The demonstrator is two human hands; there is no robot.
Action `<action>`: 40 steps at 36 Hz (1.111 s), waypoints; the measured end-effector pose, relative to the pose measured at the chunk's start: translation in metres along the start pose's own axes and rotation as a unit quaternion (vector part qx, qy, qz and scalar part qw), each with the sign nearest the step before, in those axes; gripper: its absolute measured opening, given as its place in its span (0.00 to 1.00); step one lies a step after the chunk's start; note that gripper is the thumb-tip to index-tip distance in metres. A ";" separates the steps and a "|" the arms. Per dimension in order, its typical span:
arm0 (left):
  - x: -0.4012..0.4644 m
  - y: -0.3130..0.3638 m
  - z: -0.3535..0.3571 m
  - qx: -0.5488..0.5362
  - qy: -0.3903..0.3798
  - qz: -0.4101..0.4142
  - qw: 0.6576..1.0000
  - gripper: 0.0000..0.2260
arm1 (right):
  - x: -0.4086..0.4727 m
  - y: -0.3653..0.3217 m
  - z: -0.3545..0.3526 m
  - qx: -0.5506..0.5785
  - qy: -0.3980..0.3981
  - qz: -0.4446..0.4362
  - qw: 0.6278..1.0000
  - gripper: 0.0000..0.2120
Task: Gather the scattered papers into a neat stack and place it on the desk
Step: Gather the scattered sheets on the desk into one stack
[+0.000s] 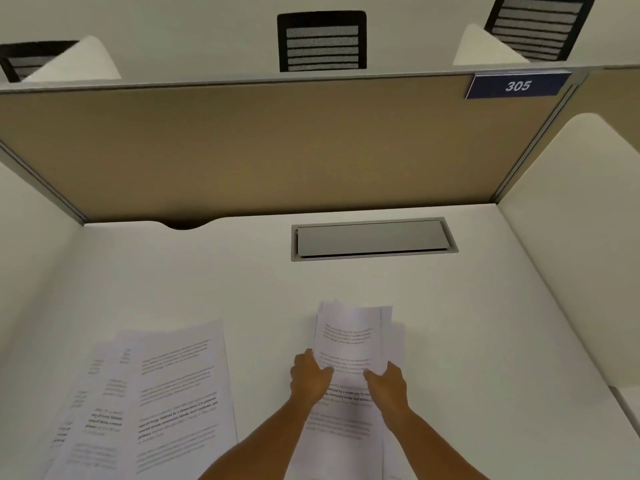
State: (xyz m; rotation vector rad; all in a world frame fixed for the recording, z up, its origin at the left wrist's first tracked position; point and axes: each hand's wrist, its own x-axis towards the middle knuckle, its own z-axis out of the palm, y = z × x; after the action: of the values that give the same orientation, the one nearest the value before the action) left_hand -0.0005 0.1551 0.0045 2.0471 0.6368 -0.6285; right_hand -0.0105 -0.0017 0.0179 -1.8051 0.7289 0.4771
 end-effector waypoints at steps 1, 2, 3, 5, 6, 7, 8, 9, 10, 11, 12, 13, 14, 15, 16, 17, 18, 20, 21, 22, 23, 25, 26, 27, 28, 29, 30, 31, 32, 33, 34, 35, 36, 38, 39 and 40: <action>0.001 0.001 0.001 0.027 0.004 -0.012 1.000 0.27 | 0.003 0.002 0.002 -0.041 0.020 0.002 0.999 0.12; 0.002 0.001 0.002 0.049 0.012 -0.018 0.999 0.28 | 0.009 0.005 0.003 -0.085 0.041 0.011 0.996 0.10; 0.002 0.003 0.002 0.060 0.015 -0.021 0.998 0.29 | 0.014 0.007 0.005 -0.130 0.061 0.024 0.989 0.11; 0.003 0.003 0.003 0.054 0.022 -0.014 0.998 0.27 | 0.015 0.005 0.006 -0.200 0.076 0.056 0.975 0.16; 0.006 0.000 0.005 0.045 0.023 -0.007 0.999 0.26 | 0.014 0.003 0.006 -0.210 0.079 0.067 0.972 0.17; 0.006 -0.001 0.005 0.038 0.022 -0.006 0.999 0.25 | 0.015 0.002 0.006 -0.214 0.078 0.074 0.971 0.18; 0.007 -0.003 0.006 0.037 0.021 -0.003 0.999 0.25 | 0.016 0.002 0.006 -0.215 0.077 0.080 0.970 0.18; 0.008 -0.004 0.006 0.038 0.021 0.000 0.999 0.25 | 0.018 0.004 0.006 -0.215 0.076 0.085 0.970 0.18; 0.010 -0.006 0.006 0.033 0.024 0.003 0.999 0.24 | 0.020 0.006 0.007 -0.214 0.075 0.084 0.970 0.19; 0.010 -0.006 0.005 0.027 0.026 0.007 0.999 0.23 | 0.021 0.007 0.007 -0.214 0.071 0.079 0.971 0.19; 0.011 -0.007 0.006 0.021 0.027 0.014 0.999 0.22 | 0.022 0.008 0.008 -0.213 0.064 0.073 0.972 0.19; 0.012 -0.008 0.006 0.017 0.026 0.018 0.999 0.22 | 0.023 0.008 0.008 -0.210 0.061 0.069 0.973 0.20; 0.012 -0.009 0.006 0.010 0.021 0.020 1.000 0.22 | 0.024 0.008 0.008 -0.205 0.061 0.071 0.974 0.21; 0.014 -0.010 0.006 0.001 0.018 0.019 1.000 0.23 | 0.025 0.009 0.008 -0.201 0.064 0.071 0.975 0.22; 0.016 -0.013 0.007 -0.008 0.017 0.017 1.000 0.24 | 0.027 0.010 0.008 -0.189 0.068 0.068 0.977 0.24; 0.018 -0.015 0.008 -0.018 0.016 0.012 1.000 0.25 | 0.028 0.011 0.008 -0.172 0.073 0.065 0.980 0.25; 0.021 -0.019 0.009 -0.031 0.015 0.005 0.999 0.26 | 0.030 0.013 0.008 -0.155 0.078 0.065 0.983 0.27; 0.023 -0.023 0.010 -0.054 0.011 -0.006 0.998 0.26 | 0.031 0.014 0.006 -0.127 0.093 0.058 0.986 0.28; 0.019 -0.021 0.008 -0.065 0.006 -0.009 0.998 0.26 | 0.031 0.014 0.004 -0.106 0.098 0.056 0.988 0.28; 0.016 -0.020 0.008 -0.082 -0.001 -0.008 0.997 0.25 | 0.029 0.012 0.002 -0.073 0.097 0.063 0.991 0.30; 0.012 -0.019 0.007 -0.099 -0.007 -0.008 0.995 0.23 | 0.025 0.009 0.000 -0.034 0.087 0.077 0.993 0.32; 0.006 -0.019 0.006 -0.133 -0.017 -0.015 0.991 0.21 | 0.022 0.008 -0.004 0.018 0.064 0.102 0.993 0.34; 0.003 -0.020 0.006 -0.145 -0.018 -0.022 0.989 0.21 | 0.021 0.010 -0.006 0.028 0.051 0.106 0.993 0.33; 0.000 -0.021 0.005 -0.156 -0.018 -0.028 0.987 0.21 | 0.020 0.012 -0.008 0.033 0.039 0.105 0.993 0.31; -0.002 -0.023 0.005 -0.166 -0.016 -0.034 0.985 0.21 | 0.019 0.015 -0.009 0.032 0.031 0.103 0.994 0.28; -0.004 -0.026 0.005 -0.174 -0.014 -0.036 0.984 0.21 | 0.017 0.017 -0.011 0.031 0.024 0.100 0.994 0.25; -0.005 -0.029 0.005 -0.180 -0.017 -0.038 0.983 0.21 | 0.014 0.019 -0.012 0.030 0.018 0.096 0.995 0.23; -0.007 -0.033 0.004 -0.190 -0.020 -0.038 0.981 0.20 | 0.012 0.021 -0.014 0.032 0.013 0.091 0.995 0.20; -0.011 -0.035 0.002 -0.198 -0.023 -0.035 0.979 0.18 | 0.009 0.023 -0.015 0.041 0.006 0.087 0.995 0.18; -0.014 -0.036 0.000 -0.204 -0.024 -0.029 0.978 0.16 | 0.007 0.025 -0.017 0.058 -0.003 0.085 0.995 0.17; -0.018 -0.038 -0.003 -0.209 -0.023 -0.023 0.977 0.15 | 0.005 0.028 -0.018 0.083 -0.011 0.084 0.993 0.16; -0.021 -0.040 -0.005 -0.214 -0.021 -0.017 0.976 0.14 | 0.004 0.030 -0.018 0.103 -0.016 0.085 0.991 0.16; -0.024 -0.042 -0.009 -0.218 -0.020 -0.013 0.976 0.14 | 0.001 0.030 -0.019 0.121 -0.019 0.084 0.989 0.16; -0.030 -0.045 -0.016 -0.234 -0.024 0.004 0.972 0.14 | -0.004 0.029 -0.020 0.141 -0.027 0.078 0.987 0.17; -0.034 -0.046 -0.020 -0.242 -0.026 0.015 0.970 0.13 | -0.008 0.028 -0.020 0.147 -0.033 0.073 0.986 0.18; -0.039 -0.046 -0.025 -0.246 -0.024 0.026 0.969 0.13 | -0.011 0.026 -0.019 0.156 -0.040 0.068 0.985 0.19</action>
State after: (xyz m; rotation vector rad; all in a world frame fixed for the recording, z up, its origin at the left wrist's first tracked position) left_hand -0.0540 0.1911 0.0143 1.5740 0.6350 -0.4346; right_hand -0.0366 -0.0233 0.0130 -1.4429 0.8264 0.4928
